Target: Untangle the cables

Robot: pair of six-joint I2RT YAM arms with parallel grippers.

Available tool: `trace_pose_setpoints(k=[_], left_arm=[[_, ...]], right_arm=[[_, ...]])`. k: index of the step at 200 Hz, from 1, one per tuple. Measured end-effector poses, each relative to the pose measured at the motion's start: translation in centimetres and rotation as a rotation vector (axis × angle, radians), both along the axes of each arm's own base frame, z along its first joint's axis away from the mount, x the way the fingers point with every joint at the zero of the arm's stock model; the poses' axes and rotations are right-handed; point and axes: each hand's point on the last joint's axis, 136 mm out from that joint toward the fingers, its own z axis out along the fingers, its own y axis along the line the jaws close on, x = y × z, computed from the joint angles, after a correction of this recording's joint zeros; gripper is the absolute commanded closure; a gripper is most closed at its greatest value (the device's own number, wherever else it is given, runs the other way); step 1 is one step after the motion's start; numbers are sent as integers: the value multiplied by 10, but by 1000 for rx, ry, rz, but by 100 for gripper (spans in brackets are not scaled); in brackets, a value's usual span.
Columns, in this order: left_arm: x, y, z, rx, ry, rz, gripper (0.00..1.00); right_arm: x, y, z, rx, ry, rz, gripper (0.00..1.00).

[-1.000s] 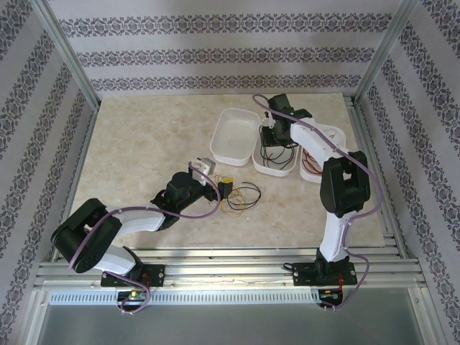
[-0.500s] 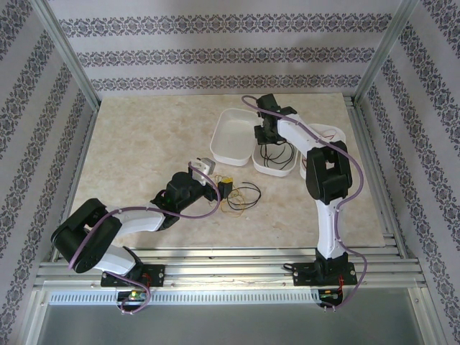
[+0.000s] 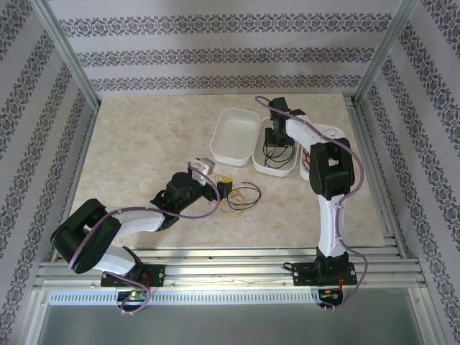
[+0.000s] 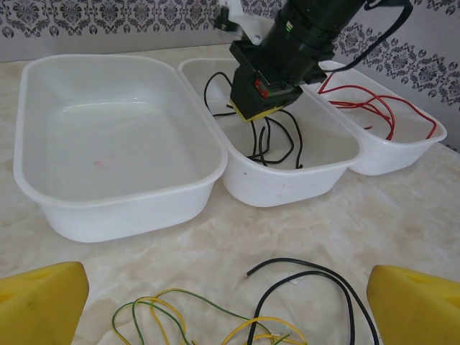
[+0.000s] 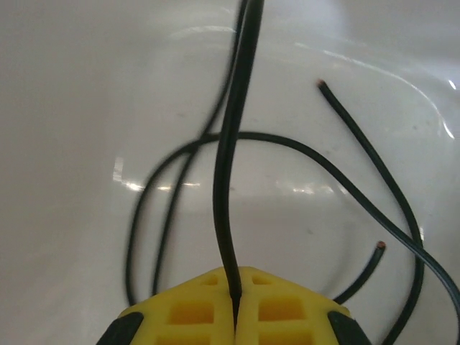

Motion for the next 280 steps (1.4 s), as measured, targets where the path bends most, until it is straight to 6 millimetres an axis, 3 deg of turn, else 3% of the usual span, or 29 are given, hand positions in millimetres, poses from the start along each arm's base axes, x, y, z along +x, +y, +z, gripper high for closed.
trace_pose_setpoints(k=[23,43,107,134,154,191,224,251,280], left_arm=[[0,0,0,0,-1,0,1],[0,0,-1,2,3,0,1],[-2,13,-5,32,62,59,1],[1,25,-5,60,116,135,1],[1,36,-3,76,155,194,1],[-7,55,-12,92,230,274,1],[-13,66,-25,85,280,321,1],[-16,67,-37,103,326,328,1],[-19,58,-59,138,416,297,3]], right_arm=[[-10,-6,-6,2,25,-9,77],[-17,-6,4,7,14,-3,71],[-30,-7,92,39,-173,1,65],[-55,-8,109,28,-208,8,64],[-85,-1,114,22,-222,34,63],[-153,29,105,43,-220,105,63],[-205,50,71,75,-148,112,63],[-229,53,41,98,-72,43,61],[-240,65,26,144,-23,-26,61]])
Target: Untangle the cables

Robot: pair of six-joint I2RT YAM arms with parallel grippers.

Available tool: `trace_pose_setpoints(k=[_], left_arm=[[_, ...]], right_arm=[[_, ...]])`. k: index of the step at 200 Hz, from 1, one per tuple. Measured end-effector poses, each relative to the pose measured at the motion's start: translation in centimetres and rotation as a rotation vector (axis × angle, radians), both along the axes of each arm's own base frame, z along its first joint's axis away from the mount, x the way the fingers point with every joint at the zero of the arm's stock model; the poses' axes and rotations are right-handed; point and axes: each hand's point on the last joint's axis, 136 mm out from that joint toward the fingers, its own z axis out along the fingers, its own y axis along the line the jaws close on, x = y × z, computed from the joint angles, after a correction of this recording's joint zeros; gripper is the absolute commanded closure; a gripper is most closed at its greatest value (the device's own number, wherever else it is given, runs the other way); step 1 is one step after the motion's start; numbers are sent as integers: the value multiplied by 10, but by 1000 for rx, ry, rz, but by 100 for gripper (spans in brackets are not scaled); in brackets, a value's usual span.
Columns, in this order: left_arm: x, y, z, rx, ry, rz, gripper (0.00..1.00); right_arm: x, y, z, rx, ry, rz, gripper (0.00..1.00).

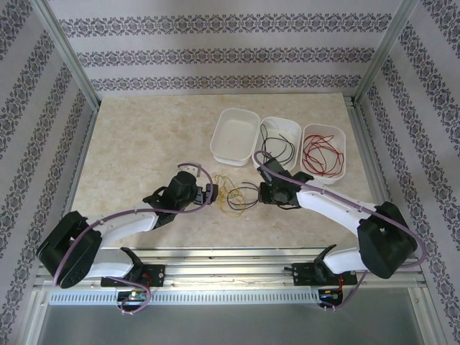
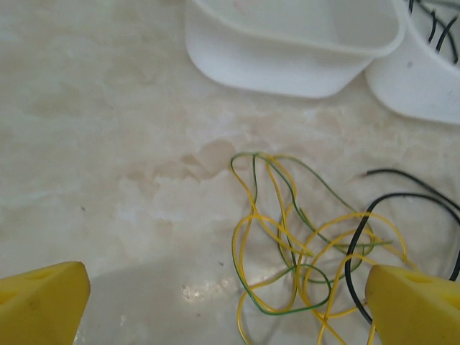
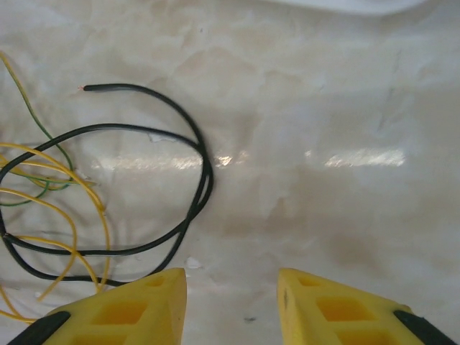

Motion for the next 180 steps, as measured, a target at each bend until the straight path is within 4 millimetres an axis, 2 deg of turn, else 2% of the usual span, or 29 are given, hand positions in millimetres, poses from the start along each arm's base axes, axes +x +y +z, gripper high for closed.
trace_pose_setpoints(k=[23,56,101,159,180], left_arm=[[-2,-8,-16,-7,66,-16,4],[2,-21,-31,-23,134,-28,11],[4,-34,-43,-38,191,-55,13],[1,-34,-59,-36,238,-57,29],[3,-31,-62,-32,241,-33,48]], right_arm=[[-3,11,-13,30,44,-31,61],[-7,16,-30,25,101,-51,62],[-12,27,-37,34,131,-32,63],[-5,39,-41,51,136,-31,84],[-2,42,-39,57,127,-23,96]])
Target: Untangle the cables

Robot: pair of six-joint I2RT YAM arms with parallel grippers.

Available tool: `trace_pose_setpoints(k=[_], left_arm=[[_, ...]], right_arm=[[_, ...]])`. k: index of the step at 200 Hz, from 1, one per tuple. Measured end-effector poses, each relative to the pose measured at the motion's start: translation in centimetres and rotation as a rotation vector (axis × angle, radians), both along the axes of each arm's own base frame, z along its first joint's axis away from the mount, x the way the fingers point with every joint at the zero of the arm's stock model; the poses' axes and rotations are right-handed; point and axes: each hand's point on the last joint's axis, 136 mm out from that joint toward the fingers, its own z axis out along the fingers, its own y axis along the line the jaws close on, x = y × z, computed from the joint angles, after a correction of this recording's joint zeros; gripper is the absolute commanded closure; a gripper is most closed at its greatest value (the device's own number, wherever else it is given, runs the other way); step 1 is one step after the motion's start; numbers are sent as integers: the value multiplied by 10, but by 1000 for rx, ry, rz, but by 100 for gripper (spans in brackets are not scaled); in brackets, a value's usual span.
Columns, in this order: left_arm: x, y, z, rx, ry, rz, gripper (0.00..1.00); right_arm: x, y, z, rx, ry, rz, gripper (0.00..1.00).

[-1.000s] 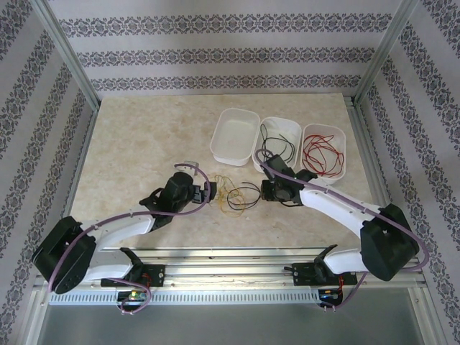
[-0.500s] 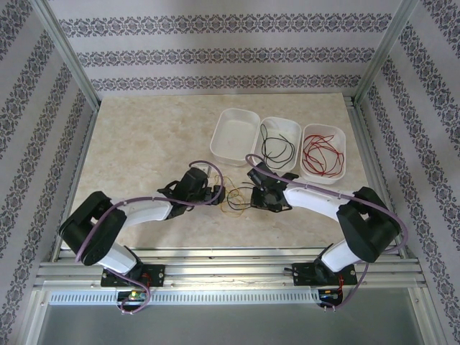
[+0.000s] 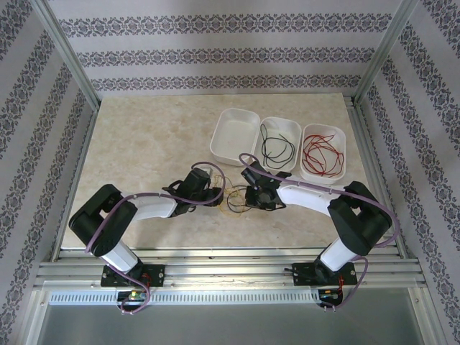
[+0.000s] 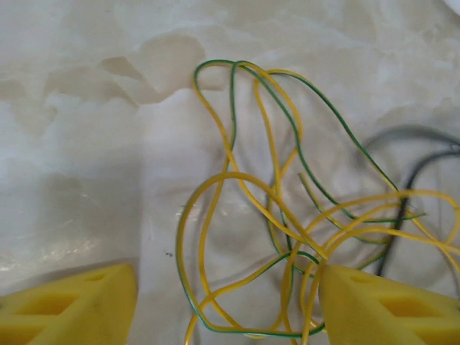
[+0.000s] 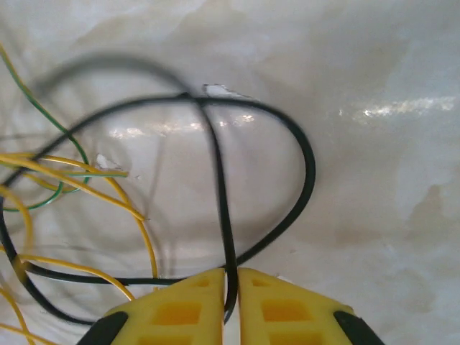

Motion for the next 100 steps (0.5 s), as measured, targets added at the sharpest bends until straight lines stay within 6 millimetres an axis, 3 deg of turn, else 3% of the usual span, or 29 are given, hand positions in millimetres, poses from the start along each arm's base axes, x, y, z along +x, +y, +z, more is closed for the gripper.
trace_pose_setpoints(k=[8,50,100], left_arm=[[2,2,-1,3,1,15,56],[5,10,-5,23,0,52,80],[3,7,-6,13,11,45,94]], right_arm=[[0,0,0,0,-2,3,100],[2,-4,15,-4,-42,0,100],[8,-14,58,11,-175,16,100]])
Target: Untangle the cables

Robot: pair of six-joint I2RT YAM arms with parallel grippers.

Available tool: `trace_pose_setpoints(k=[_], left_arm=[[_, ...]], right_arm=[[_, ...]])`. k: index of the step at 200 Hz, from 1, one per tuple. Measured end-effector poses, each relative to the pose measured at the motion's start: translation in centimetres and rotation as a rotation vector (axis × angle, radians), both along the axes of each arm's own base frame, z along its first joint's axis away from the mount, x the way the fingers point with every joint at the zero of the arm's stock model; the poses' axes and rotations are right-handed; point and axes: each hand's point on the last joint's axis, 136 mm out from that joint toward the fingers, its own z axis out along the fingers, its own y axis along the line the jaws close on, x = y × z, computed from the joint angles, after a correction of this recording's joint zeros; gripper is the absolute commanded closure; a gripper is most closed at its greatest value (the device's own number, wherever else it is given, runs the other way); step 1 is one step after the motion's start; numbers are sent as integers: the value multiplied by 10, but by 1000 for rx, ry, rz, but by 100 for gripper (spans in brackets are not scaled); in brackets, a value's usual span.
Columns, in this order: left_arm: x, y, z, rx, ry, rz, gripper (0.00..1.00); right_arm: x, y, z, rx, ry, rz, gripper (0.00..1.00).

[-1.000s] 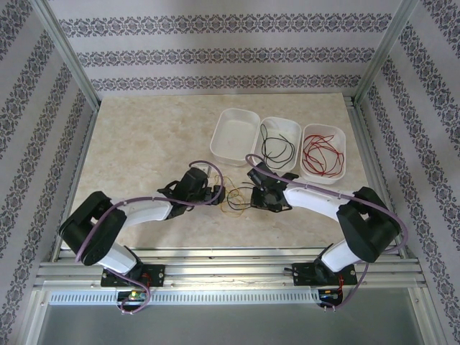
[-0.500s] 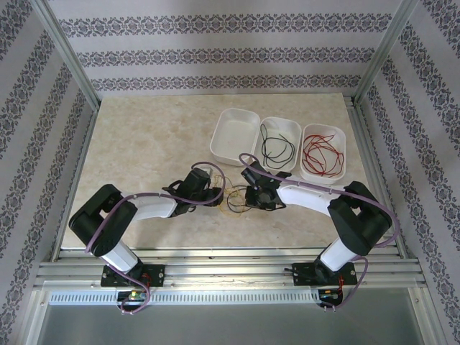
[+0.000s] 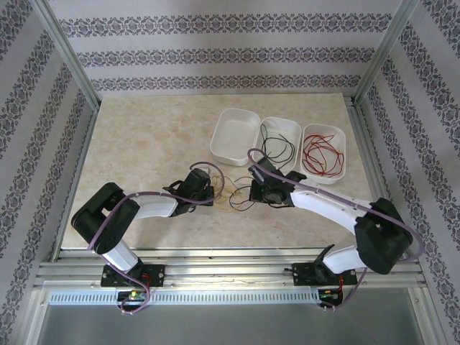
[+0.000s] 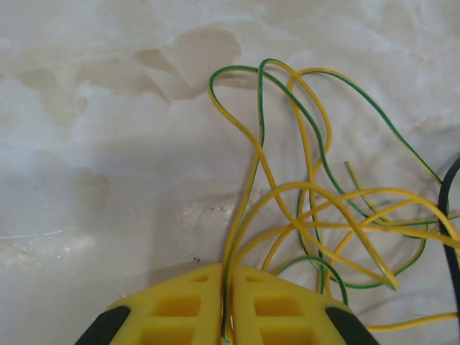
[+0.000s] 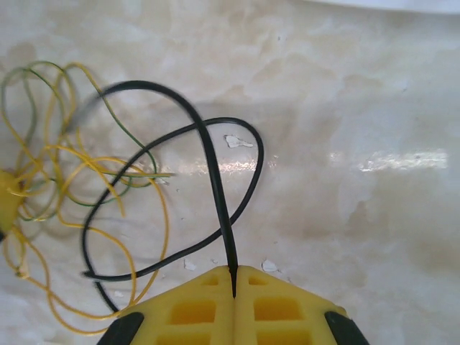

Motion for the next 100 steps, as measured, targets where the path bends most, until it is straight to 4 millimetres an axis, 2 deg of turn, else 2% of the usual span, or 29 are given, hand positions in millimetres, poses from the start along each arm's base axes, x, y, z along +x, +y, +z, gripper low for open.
trace_pose_setpoints(k=[25,55,100], left_arm=[[0,0,0,-1,2,1,100],[0,0,0,0,1,2,100],[0,0,0,0,2,3,100]], right_arm=[[2,-8,26,-6,-76,7,100],[5,-22,66,-22,-194,11,100],[6,-47,149,-38,-412,5,100]])
